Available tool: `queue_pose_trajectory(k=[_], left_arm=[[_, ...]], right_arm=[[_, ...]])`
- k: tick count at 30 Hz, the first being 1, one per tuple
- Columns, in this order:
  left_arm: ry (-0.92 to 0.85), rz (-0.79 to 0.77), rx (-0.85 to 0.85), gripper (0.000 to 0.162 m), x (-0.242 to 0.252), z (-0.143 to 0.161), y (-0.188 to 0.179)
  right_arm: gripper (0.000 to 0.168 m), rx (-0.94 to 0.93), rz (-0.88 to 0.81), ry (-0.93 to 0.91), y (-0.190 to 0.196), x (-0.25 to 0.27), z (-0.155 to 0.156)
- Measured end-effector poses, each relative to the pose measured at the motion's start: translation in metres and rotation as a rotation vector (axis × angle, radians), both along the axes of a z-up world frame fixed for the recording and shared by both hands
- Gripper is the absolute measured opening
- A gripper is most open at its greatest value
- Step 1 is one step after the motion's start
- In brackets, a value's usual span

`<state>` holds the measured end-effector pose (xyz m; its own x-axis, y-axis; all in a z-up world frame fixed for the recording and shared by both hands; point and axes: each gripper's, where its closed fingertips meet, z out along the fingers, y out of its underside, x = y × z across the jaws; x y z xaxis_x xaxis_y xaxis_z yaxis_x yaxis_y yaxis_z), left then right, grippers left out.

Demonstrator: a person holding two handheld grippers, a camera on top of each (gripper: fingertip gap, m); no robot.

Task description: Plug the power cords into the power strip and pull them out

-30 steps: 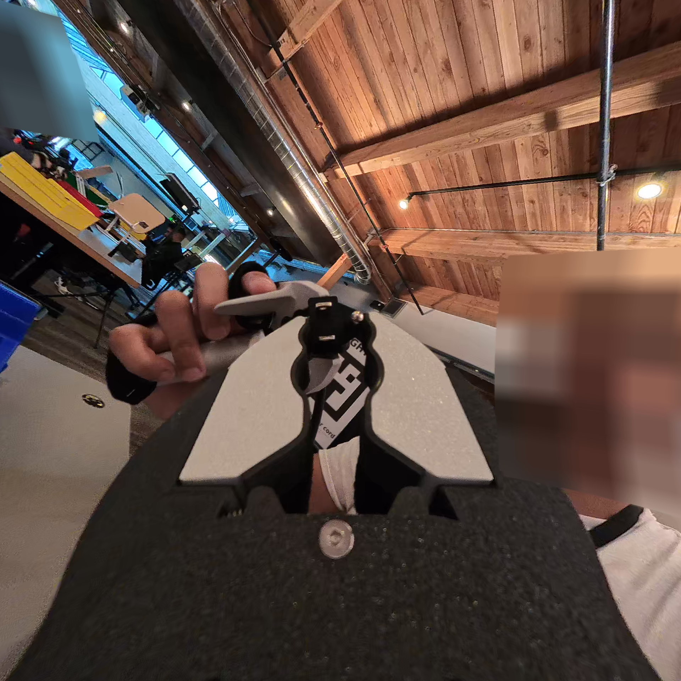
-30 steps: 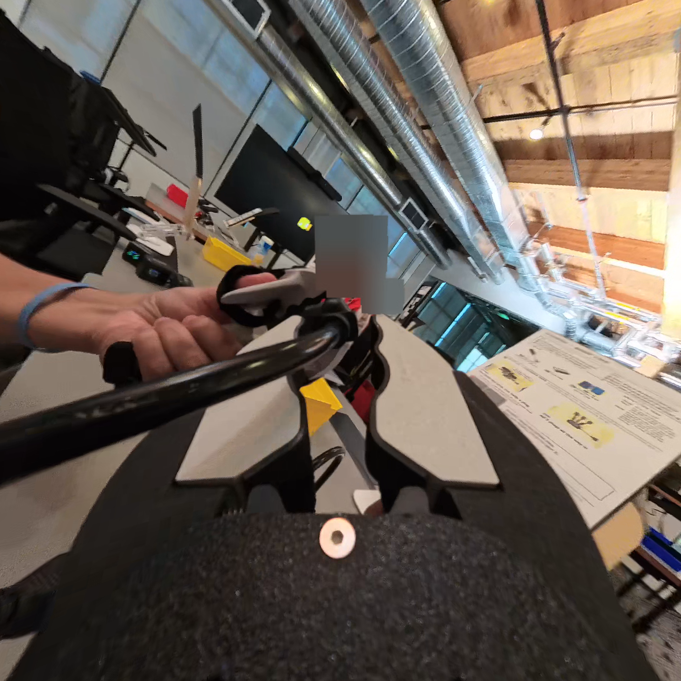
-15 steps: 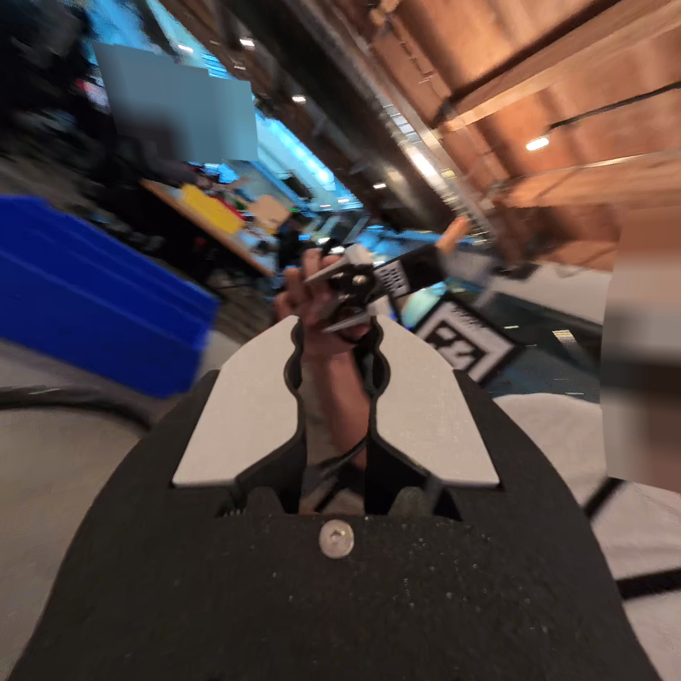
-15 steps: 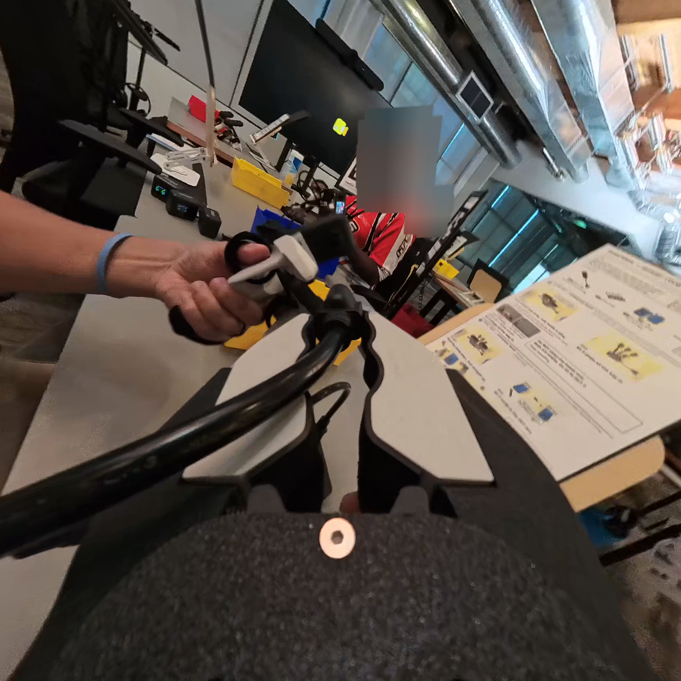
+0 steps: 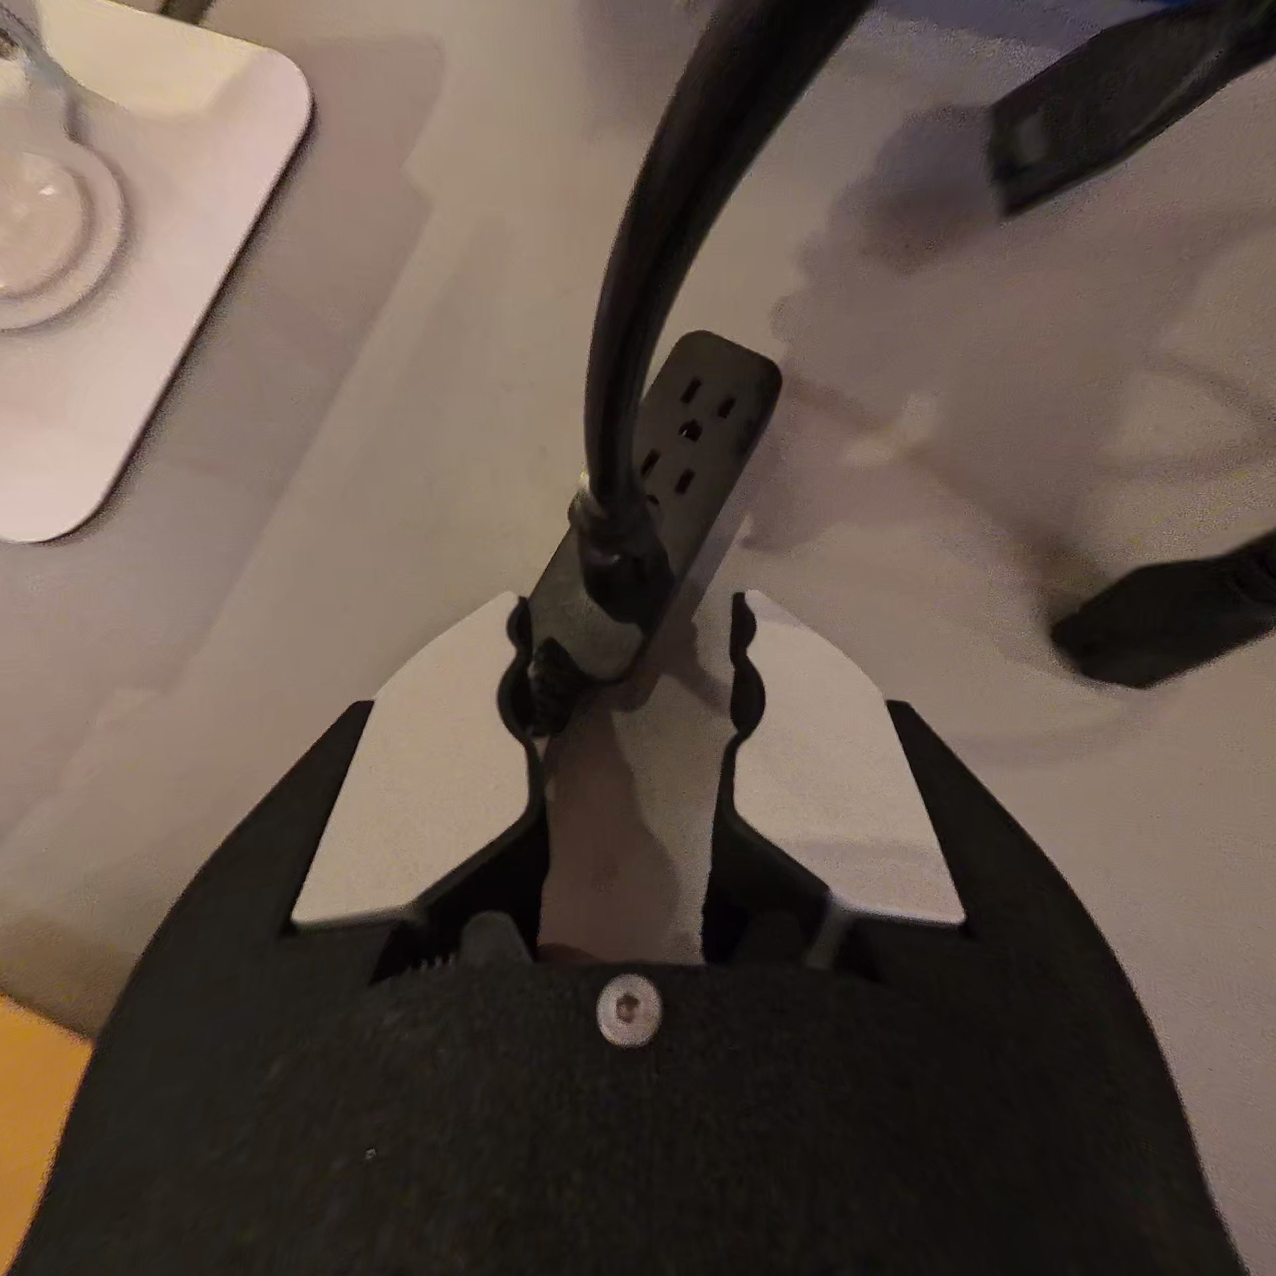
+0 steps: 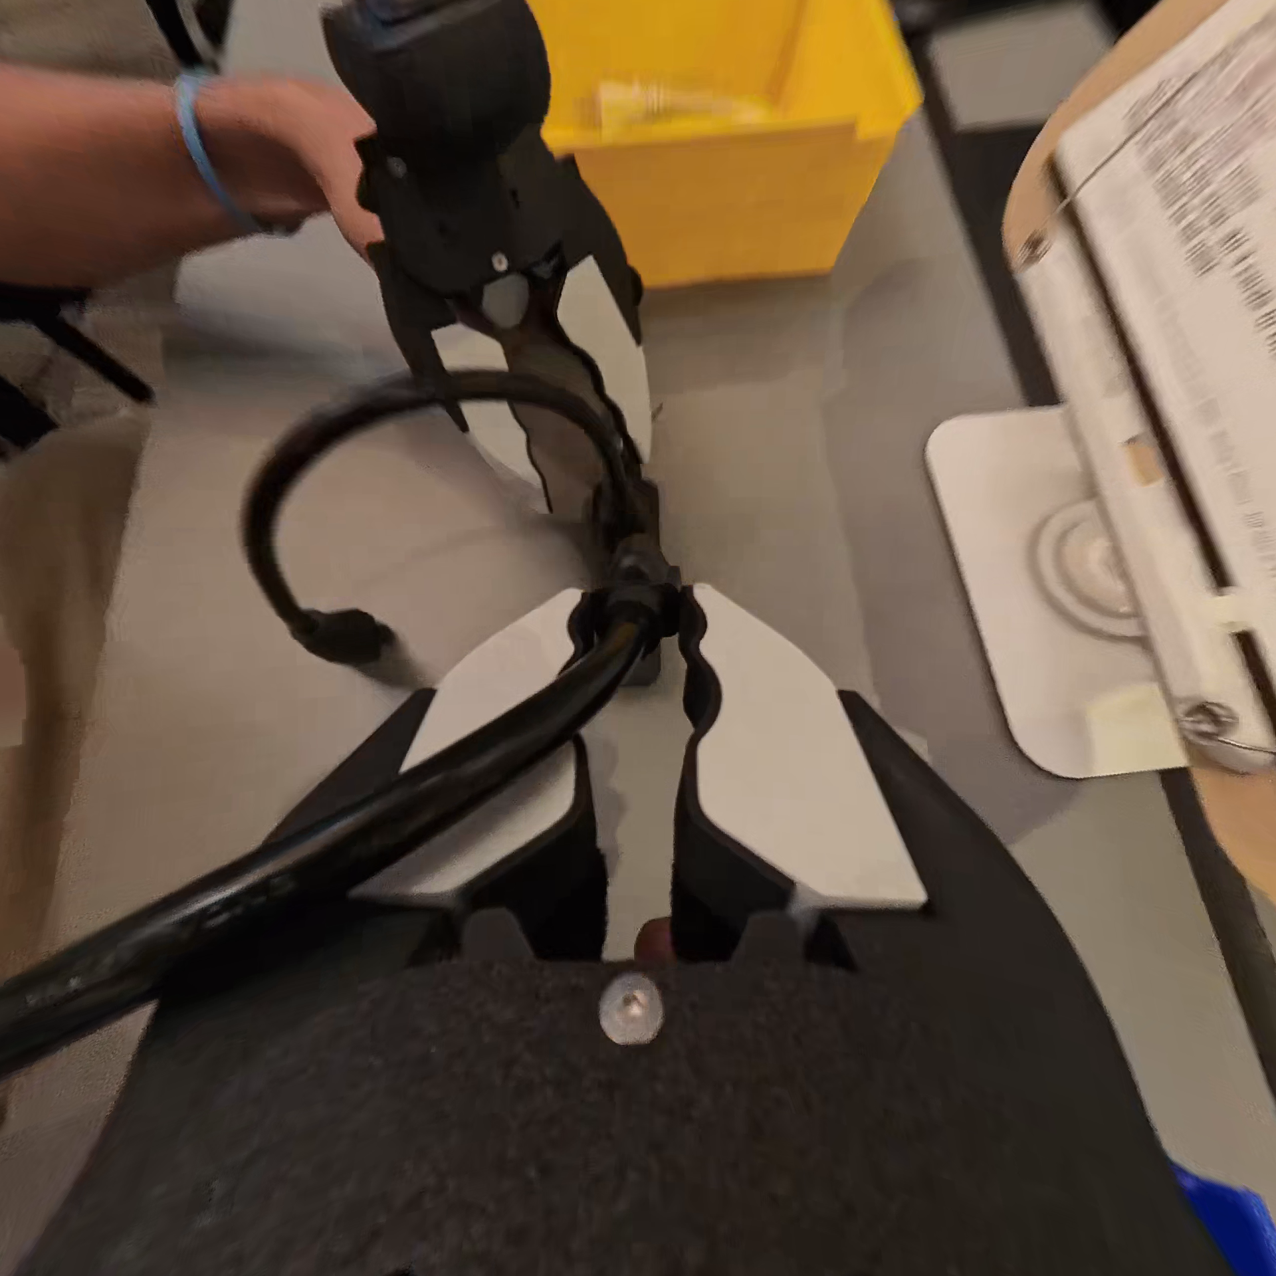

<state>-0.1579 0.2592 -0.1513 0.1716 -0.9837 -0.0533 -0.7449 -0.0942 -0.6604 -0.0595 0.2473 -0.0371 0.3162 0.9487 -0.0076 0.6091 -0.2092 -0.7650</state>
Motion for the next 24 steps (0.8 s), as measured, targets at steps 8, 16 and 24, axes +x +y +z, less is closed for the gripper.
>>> queue_pose_trajectory(k=[8,16,24], left_arm=[[0.097,-0.015,-0.025,0.06,0.013,-0.043,0.016],[-0.023,0.046,-0.01,0.054,0.036,-0.045,0.009],[-0.035,0.043,-0.012,0.053,0.038,-0.045,0.008]], right_arm=[[0.024,-0.151,0.152,-0.152,0.002,-0.031,-0.051],[0.024,-0.102,0.194,-0.347,0.007,-0.027,-0.068],[0.023,-0.054,0.252,-0.431,0.009,-0.036,-0.082]])
